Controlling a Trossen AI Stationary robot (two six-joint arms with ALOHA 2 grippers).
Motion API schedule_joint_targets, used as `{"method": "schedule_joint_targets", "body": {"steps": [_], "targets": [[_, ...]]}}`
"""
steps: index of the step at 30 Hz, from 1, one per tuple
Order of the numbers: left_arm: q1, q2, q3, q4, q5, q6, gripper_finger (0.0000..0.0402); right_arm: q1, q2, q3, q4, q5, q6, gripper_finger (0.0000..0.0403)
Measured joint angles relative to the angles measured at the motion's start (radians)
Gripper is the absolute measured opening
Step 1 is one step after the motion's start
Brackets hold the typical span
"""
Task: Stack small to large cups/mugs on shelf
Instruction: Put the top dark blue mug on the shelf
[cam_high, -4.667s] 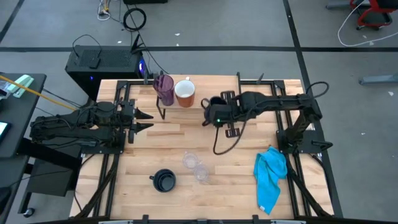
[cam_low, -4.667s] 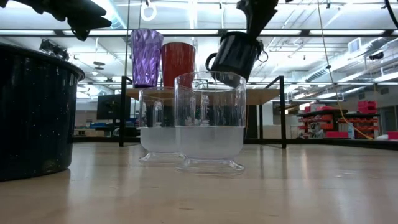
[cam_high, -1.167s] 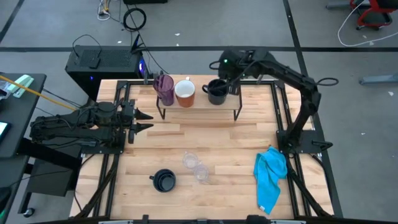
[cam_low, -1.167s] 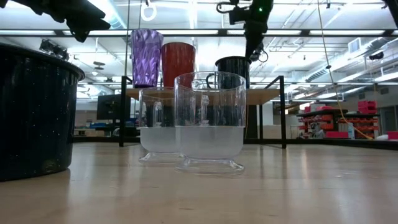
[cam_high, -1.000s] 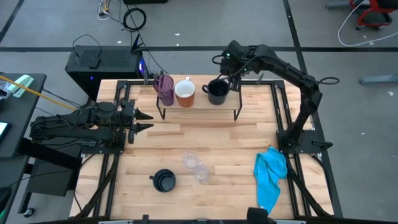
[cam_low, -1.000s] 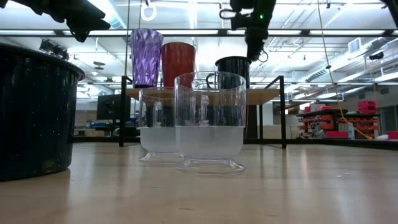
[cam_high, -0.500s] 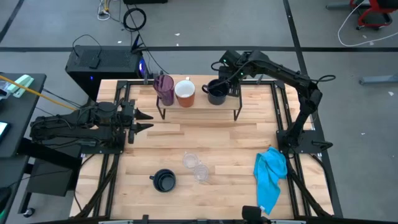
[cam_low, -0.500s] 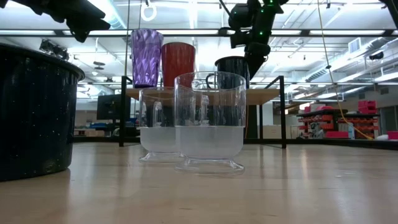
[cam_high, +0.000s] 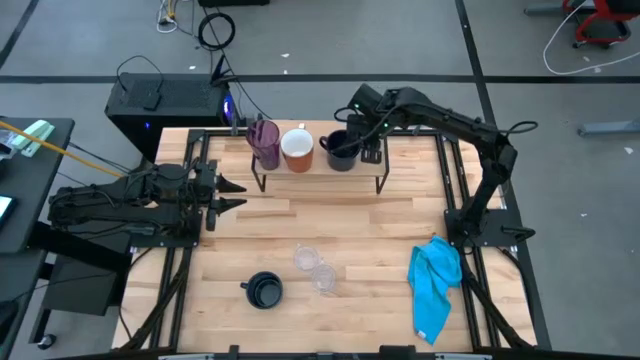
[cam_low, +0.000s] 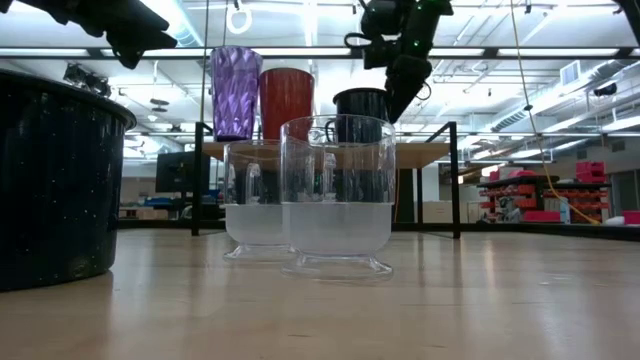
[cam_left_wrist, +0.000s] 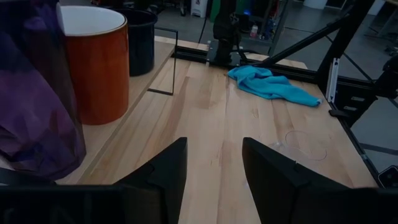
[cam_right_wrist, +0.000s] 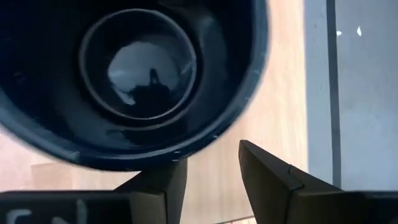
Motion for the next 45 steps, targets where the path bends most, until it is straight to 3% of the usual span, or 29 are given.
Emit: {"method": "schedule_joint_targets", "body": {"steps": [18, 45], "targets": [[0.000, 0.000, 0.000, -0.001, 0.000, -0.001, 0.0162, 0.125, 0.000, 0.000, 0.015, 0.000, 0.016, 0.0151], [0.000, 0.000, 0.000, -0.001, 0.000, -0.008, 0.0162, 0.104, 0.000, 0.000, 0.068, 0.051, 0.096, 0.0151]]}}
